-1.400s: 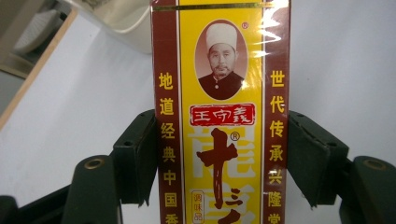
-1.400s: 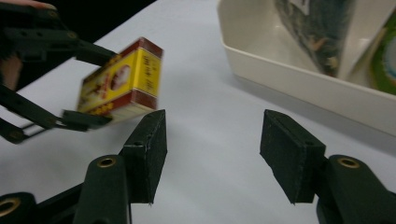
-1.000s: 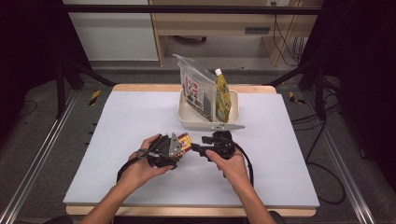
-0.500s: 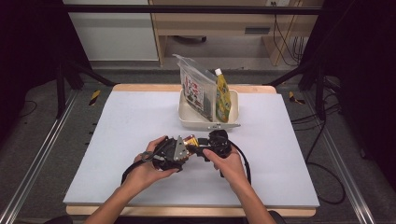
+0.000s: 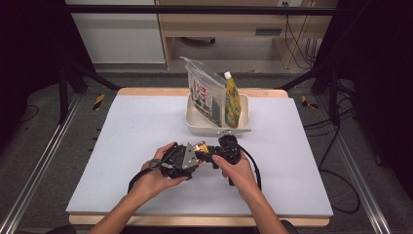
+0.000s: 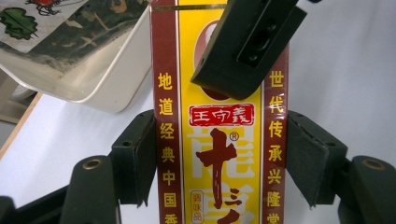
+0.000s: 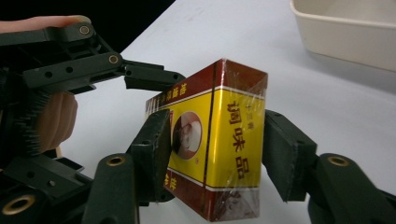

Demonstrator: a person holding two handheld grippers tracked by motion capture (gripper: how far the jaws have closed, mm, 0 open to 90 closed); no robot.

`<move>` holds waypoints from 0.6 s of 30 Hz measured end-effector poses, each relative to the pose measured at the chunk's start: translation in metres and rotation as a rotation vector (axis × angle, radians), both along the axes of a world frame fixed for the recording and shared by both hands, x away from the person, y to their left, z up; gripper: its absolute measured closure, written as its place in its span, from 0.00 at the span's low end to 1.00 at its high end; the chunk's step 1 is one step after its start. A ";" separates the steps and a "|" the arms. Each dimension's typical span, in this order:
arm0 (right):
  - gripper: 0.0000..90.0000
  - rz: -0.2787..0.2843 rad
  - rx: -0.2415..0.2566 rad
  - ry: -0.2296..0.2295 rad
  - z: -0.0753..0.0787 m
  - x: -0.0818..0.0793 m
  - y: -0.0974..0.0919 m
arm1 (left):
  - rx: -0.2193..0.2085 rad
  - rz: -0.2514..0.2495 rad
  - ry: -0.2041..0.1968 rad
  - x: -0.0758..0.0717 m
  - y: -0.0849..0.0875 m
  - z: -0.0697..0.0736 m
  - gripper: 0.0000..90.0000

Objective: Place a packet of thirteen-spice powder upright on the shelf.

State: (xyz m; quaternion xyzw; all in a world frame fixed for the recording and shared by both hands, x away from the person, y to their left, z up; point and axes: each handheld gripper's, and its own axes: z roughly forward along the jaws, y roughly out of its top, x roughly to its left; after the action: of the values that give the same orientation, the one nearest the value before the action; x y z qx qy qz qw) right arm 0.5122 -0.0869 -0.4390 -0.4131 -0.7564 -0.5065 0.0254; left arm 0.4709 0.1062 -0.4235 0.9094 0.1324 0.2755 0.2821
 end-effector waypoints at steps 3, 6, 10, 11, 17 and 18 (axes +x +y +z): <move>0.56 0.011 0.005 0.008 0.000 0.000 0.001 | -0.006 -0.001 0.012 0.001 0.000 0.000 0.36; 0.58 0.009 0.010 0.019 0.000 0.000 0.000 | -0.017 -0.002 0.024 0.003 0.001 -0.001 0.36; 0.64 0.015 0.032 0.040 0.000 0.001 -0.003 | -0.023 -0.003 0.038 0.004 0.001 -0.002 0.36; 0.66 0.016 0.039 0.050 0.000 0.001 -0.004 | -0.039 0.001 0.042 0.004 0.001 -0.003 0.36; 0.74 0.021 0.086 0.071 0.003 0.001 -0.008 | -0.040 -0.002 0.044 0.005 0.002 -0.002 0.36; 0.74 0.021 0.087 0.068 0.003 0.001 -0.009 | -0.041 -0.002 0.040 0.004 0.001 -0.002 0.36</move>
State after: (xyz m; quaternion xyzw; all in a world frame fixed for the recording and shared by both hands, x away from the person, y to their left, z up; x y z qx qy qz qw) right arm 0.5132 -0.0955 -0.4363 -0.4210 -0.7365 -0.5242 0.0744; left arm 0.4754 0.1076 -0.4254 0.9090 0.1427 0.2541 0.2980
